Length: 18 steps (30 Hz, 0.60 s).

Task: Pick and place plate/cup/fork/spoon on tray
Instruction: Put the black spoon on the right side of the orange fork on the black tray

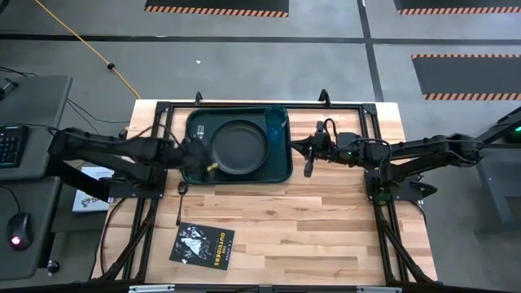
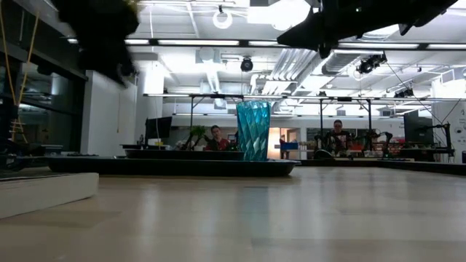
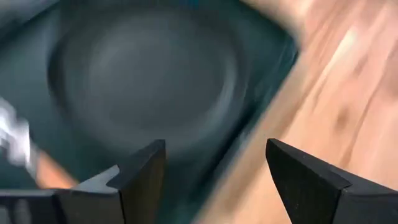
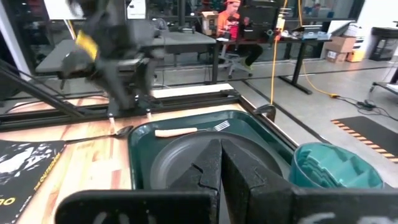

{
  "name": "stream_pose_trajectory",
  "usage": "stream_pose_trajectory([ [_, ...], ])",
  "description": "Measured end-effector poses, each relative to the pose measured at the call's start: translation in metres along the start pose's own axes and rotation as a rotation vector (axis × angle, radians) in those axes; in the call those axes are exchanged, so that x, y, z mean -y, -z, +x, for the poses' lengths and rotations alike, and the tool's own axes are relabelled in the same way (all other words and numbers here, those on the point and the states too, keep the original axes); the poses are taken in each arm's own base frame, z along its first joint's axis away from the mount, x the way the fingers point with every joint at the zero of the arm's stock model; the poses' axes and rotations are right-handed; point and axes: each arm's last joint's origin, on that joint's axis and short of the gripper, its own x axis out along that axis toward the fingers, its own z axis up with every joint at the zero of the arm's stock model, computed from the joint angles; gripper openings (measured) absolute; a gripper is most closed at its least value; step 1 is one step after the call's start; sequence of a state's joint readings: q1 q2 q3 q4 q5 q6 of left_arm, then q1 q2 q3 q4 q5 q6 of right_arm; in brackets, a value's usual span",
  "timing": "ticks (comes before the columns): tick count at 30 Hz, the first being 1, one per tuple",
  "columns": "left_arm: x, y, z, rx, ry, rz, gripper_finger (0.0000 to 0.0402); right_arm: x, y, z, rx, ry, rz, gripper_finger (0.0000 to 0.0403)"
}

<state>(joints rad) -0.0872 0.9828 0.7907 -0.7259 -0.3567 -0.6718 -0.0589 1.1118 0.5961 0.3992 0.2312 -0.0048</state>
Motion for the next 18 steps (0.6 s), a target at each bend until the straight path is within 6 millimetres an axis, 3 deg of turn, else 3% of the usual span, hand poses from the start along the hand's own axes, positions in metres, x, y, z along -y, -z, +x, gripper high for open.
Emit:
stream_pose_trajectory([
  [5,0.007,0.042,-0.004,-0.275,-0.157,-0.123,0.0267,0.000,0.001,0.000,-0.006,0.005,-0.001,0.0000],
  [10,0.019,0.079,-0.009,-0.377,-0.292,-0.204,0.0267,0.000,0.001,0.000,-0.008,0.005,-0.002,0.0000],
  [18,0.021,0.112,0.011,-0.576,-0.487,-0.241,0.0266,0.000,0.001,0.000,-0.006,0.005,-0.002,0.0000],
])
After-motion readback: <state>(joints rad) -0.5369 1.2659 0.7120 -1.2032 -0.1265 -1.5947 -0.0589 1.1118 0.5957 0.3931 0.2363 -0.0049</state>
